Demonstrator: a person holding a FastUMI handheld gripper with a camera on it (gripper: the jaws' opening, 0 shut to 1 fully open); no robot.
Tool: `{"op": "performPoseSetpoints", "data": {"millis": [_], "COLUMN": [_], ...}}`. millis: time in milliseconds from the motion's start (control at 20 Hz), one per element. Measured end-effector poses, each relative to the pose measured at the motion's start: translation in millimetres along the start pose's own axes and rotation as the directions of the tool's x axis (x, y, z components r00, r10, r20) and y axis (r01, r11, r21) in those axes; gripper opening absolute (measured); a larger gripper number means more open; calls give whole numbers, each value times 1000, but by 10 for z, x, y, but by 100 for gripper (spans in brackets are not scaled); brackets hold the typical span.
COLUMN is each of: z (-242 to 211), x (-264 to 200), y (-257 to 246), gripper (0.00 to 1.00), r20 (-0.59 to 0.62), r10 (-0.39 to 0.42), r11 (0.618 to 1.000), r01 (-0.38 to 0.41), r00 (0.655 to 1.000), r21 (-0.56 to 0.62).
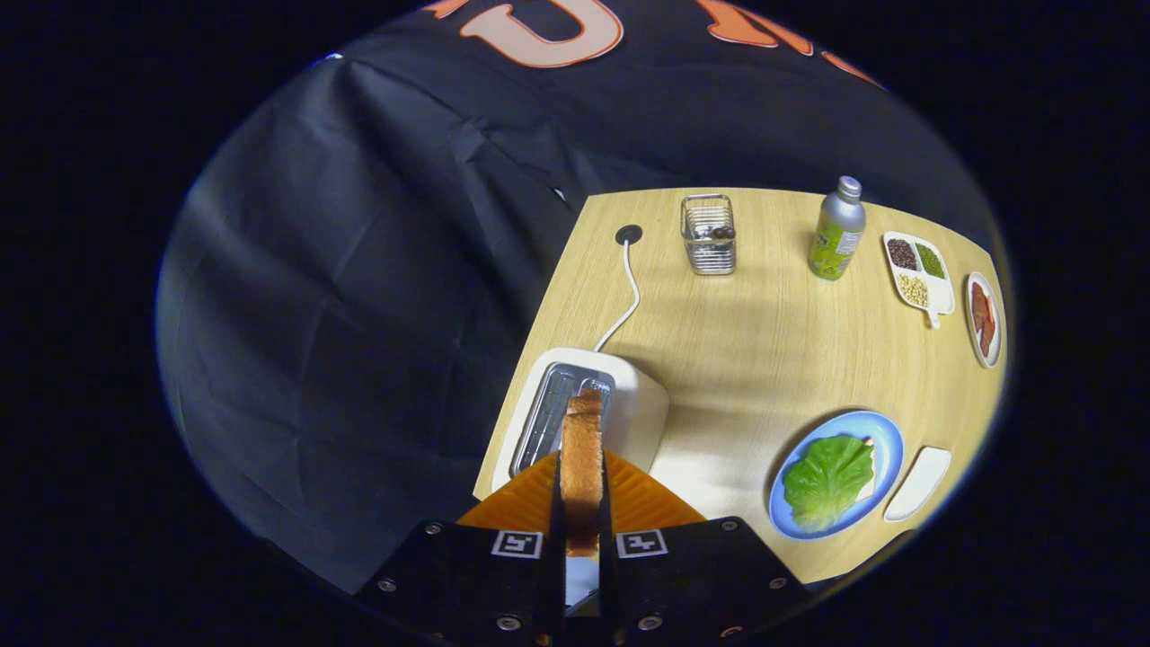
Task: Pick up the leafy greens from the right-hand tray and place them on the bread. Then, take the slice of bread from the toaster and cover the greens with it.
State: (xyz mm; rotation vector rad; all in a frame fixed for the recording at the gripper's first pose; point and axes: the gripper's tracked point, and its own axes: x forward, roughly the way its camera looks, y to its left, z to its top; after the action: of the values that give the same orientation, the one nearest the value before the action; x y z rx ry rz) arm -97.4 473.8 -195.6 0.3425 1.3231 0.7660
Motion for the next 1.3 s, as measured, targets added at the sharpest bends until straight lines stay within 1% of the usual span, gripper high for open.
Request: {"op": "performPoseSetpoints", "data": {"millis": [150, 300, 400, 600, 850, 1000, 1050, 1300], "z": [6, -87, -171, -332, -538, -633, -662, -776], "x": [-194, -322, -396, -528, -556, -523, -504, -331], "y": [-277, -590, -770, -1170, -1662, -1987, -2043, -2257], "gripper": [15, 15, 16, 16, 15, 16, 15, 16], "r20": [22, 24, 24, 26, 32, 34, 31, 35], "r10": [10, 17, 36, 44, 65, 28, 31, 73], "r11": [1000, 1000, 999, 997, 992, 990, 989, 979], "r01": [-10, -17, -36, -46, -68, -33, -35, -79], "r00": [1000, 1000, 999, 999, 997, 999, 999, 997], "r21": [2, 3, 20, 64, 108, 137, 142, 188]}}
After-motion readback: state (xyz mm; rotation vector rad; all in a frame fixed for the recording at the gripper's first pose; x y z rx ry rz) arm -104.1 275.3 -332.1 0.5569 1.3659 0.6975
